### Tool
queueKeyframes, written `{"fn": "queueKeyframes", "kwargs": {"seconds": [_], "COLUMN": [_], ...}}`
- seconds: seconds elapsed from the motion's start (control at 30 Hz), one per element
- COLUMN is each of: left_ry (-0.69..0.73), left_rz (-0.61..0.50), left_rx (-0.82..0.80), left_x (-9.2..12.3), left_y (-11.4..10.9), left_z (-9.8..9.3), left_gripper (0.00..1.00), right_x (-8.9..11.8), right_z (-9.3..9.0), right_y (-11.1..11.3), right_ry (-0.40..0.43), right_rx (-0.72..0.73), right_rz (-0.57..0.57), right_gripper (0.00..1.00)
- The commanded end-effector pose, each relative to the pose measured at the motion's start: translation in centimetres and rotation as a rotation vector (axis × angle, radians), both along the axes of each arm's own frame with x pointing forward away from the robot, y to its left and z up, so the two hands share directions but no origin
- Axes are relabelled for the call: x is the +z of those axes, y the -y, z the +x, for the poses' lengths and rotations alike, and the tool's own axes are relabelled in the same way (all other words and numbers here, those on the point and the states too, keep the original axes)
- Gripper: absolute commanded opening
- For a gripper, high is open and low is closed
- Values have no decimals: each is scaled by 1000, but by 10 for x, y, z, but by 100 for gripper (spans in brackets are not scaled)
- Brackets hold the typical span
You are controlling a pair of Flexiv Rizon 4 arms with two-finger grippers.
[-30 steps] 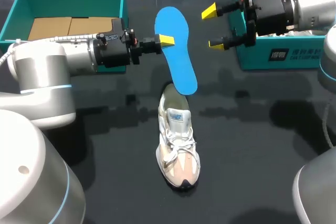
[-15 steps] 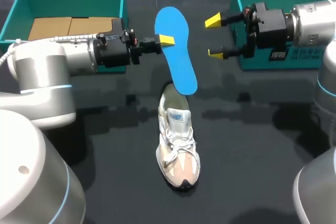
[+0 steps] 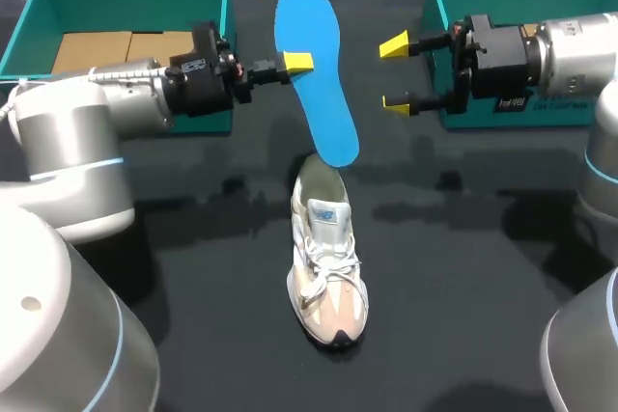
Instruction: Take the shoe out of the shoebox, open the shoe tongue, remove and reinsert the insole, then place the shoe into the shoebox
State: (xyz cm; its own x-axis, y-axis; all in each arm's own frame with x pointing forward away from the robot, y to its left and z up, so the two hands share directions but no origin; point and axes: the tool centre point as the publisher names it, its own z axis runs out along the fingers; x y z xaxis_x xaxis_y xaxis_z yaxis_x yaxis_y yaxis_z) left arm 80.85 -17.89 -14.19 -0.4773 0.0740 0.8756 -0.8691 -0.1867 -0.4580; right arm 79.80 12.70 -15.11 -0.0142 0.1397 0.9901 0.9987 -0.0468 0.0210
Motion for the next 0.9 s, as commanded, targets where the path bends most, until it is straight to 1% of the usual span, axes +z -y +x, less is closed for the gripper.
{"fn": "queueKeyframes", "kwargs": {"seconds": [0.03,0.07,0.4,0.43,0.57,0.63,0.7,0.73,0.77,0.9], "left_ry": [603,646,646,732,990,1161,1305,1399,1398,1398], "left_rz": [-49,-35,-35,-25,-46,-49,-31,11,50,50], "left_rx": [141,153,153,148,158,144,150,138,173,173], "left_x": [5,6,6,7,16,19,22,22,23,23], "left_y": [-18,-20,-20,-20,-26,-28,-28,-29,-28,-28], "left_z": [-10,-9,-9,-11,-15,-21,-24,-26,-24,-24], "left_gripper": [0,0,0,0,0,0,0,0,0,0], "right_x": [0,0,0,0,0,0,0,0,0,0], "right_z": [0,0,0,0,0,0,0,0,0,0], "right_y": [-1,-1,-1,-1,-1,-1,-1,-1,-1,-1], "right_ry": [-1,-1,-1,-1,-1,-1,-1,-1,-1,-1], "right_rx": [-2,-2,-2,-2,-2,-2,-2,-2,-2,-2], "right_rz": [-2,-2,-2,-2,-2,-2,-2,-2,-2,-2], "right_gripper": [100,100,100,100,100,100,100,100,100,100]}}
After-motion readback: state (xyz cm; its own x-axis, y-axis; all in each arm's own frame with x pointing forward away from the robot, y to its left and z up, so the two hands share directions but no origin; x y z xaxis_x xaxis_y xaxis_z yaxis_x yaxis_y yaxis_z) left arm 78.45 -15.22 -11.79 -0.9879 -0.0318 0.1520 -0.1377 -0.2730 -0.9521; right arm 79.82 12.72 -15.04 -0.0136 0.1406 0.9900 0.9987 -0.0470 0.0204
